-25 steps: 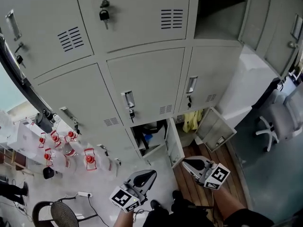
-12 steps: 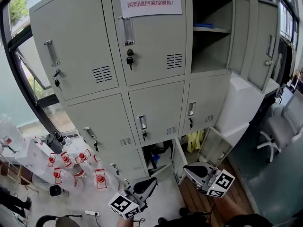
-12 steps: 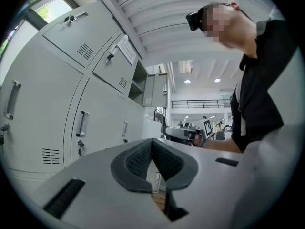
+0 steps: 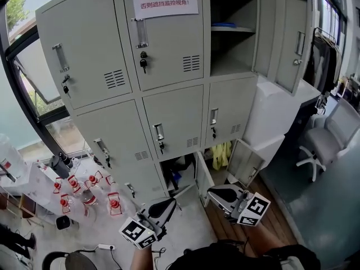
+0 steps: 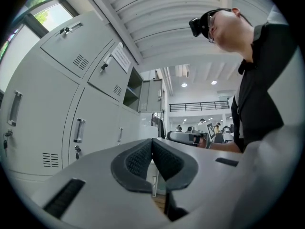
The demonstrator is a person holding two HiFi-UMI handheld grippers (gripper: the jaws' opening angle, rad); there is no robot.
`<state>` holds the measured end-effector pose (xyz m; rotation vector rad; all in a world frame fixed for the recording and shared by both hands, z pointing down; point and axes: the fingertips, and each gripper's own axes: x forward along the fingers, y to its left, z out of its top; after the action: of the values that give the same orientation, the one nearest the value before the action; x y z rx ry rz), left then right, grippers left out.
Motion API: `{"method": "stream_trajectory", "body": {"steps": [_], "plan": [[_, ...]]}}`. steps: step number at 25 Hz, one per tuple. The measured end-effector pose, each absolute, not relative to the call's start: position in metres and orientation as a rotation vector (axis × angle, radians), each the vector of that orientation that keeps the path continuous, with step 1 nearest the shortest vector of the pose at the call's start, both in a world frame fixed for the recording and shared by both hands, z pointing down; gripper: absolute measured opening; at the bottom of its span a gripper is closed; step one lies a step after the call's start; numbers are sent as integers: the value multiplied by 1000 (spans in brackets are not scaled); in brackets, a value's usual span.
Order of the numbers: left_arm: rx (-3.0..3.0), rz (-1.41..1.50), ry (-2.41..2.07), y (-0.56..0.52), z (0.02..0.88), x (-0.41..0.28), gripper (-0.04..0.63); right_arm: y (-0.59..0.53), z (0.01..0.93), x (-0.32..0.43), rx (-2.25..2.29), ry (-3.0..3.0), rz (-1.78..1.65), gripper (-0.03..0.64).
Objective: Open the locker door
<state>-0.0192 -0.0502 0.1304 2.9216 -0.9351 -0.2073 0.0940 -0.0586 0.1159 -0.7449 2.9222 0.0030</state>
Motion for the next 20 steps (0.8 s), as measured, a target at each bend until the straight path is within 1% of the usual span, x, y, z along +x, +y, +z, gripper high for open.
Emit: {"method": "stream_trajectory", "body": {"steps": [9,15,20], "plan": [[2959,-203,-980,15,98,6,11,-2,89,143,-702,2880,-18,11],[2881,-221,-1004,68,116,27,11,50,108,165,-673,2881,-110,11],[2843,-138,-1023,115,140,35,11,91,132,167,-623,2874,-168,11]]}}
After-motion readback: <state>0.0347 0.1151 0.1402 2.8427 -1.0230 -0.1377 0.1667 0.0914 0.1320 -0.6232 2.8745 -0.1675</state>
